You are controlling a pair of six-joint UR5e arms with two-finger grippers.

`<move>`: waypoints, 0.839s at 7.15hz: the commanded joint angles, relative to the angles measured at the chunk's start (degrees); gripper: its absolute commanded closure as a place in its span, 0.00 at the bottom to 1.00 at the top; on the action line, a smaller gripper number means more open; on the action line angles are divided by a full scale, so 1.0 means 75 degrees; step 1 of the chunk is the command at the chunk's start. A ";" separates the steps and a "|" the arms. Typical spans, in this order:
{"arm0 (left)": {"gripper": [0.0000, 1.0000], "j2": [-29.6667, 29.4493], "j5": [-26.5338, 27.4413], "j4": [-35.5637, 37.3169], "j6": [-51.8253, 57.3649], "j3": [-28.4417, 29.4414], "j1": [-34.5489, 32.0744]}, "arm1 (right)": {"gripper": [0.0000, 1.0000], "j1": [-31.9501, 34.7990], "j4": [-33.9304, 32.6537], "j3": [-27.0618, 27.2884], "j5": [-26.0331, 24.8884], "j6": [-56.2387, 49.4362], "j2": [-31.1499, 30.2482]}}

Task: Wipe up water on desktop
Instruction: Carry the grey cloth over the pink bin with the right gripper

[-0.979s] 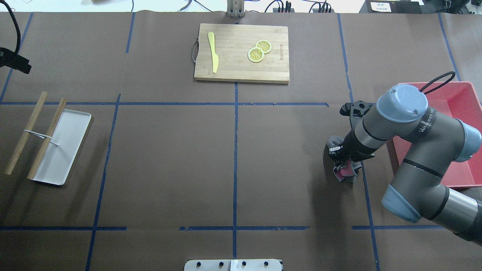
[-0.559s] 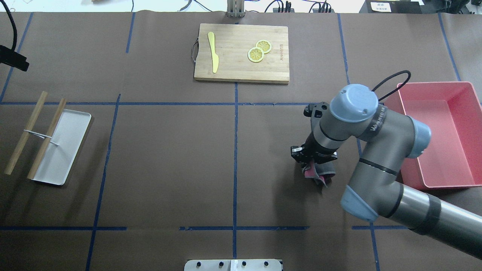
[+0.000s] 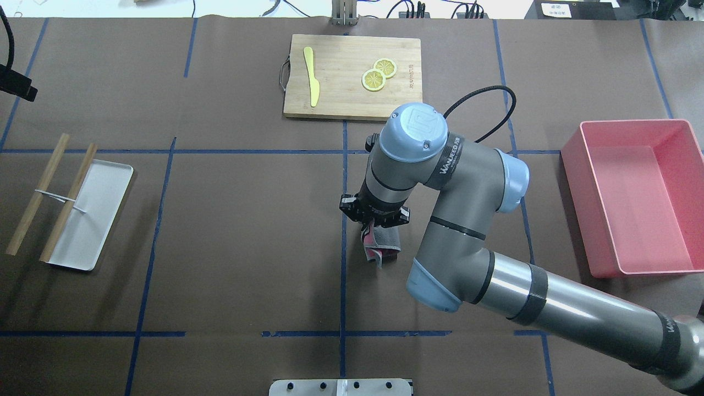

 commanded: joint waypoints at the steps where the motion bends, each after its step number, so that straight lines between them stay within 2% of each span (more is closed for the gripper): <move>1: 0.00 0.0012 -0.0048 0.0004 -0.0007 -0.0007 -0.0026 | 0.99 0.1236 -0.0888 0.2491 0.0542 -0.0190 -0.1557; 2: 0.00 0.0013 -0.0106 0.0004 -0.0007 0.0005 -0.0026 | 0.98 0.1997 -0.0940 0.3469 0.0846 -0.0320 -0.2403; 3: 0.00 0.0082 -0.0130 0.0004 -0.0007 0.0005 -0.0026 | 0.98 0.2539 -0.0940 0.3989 0.1070 -0.0657 -0.3270; 4: 0.00 0.0083 -0.0131 -0.0008 -0.0007 0.0005 -0.0026 | 0.98 0.2962 -0.0940 0.4308 0.1107 -0.1519 -0.4183; 6: 0.00 0.0153 -0.0131 -0.0008 -0.0018 -0.0123 -0.0038 | 0.98 0.4085 -0.0905 0.4370 0.1142 -0.4139 -0.5779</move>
